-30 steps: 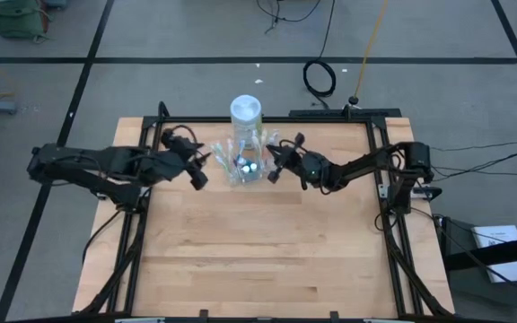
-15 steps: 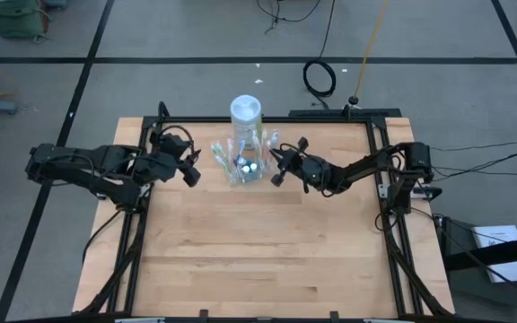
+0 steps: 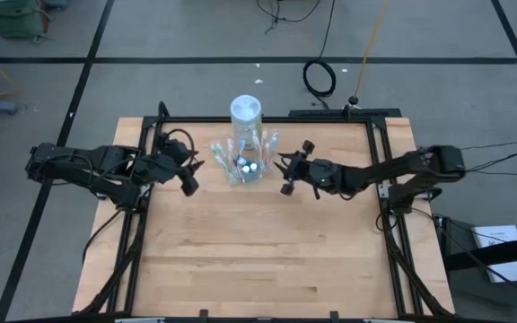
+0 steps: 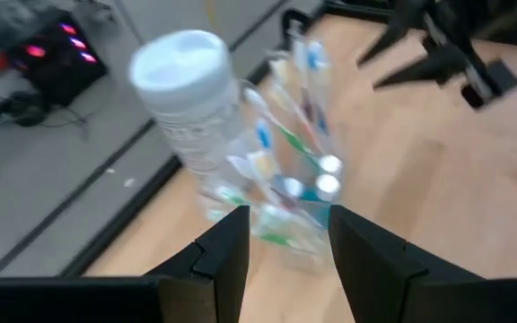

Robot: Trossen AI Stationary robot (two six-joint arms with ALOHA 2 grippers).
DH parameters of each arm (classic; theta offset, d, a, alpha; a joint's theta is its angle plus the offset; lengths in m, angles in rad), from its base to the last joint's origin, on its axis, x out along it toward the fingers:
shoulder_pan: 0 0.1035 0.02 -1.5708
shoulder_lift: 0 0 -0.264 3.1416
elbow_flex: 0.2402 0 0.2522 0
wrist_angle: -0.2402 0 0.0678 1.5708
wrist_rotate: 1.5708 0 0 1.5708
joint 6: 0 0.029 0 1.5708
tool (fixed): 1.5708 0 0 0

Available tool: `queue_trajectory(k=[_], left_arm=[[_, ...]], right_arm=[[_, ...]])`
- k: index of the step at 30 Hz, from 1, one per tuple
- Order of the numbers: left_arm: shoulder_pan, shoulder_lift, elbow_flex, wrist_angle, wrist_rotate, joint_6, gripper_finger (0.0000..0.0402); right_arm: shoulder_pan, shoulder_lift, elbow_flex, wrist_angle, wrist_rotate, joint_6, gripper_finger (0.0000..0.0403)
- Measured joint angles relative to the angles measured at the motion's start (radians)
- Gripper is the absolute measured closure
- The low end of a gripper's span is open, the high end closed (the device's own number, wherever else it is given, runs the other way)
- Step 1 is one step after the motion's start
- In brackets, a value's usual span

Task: Pick & Place toothbrushing station
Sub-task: Return to Home Position

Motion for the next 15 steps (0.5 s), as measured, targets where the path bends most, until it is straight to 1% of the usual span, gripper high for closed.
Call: queue_trajectory(k=[4,6,9,11,13,15], left_arm=[[0.000,0.000,0.000,0.000,0.093,-0.021,0.0243],[0.000,0.000,0.000,-0.001,0.120,-0.014,0.0243],[0.000,0.000,0.000,0.008,0.121,-0.002,0.0243],[0.001,0.000,0.000,0.023,0.110,0.014,0.0243],[0.002,-0.006,0.000,0.037,0.104,0.040,0.0243],[0.001,-0.040,-0.001,0.041,0.111,0.046,0.0243]], right_arm=[[0.030,-0.103,0.000,-0.079,-0.002,-0.021,0.0255],[0.042,-0.145,0.000,-0.116,-0.002,-0.016,0.0253],[0.057,-0.194,0.000,-0.151,-0.002,0.049,0.0253],[0.065,-0.233,0.000,-0.174,-0.002,0.057,0.0255],[0.076,-0.287,0.000,-0.217,-0.002,0.077,0.0256],[0.088,-0.355,0.000,-0.282,-0.002,0.099,0.0258]])
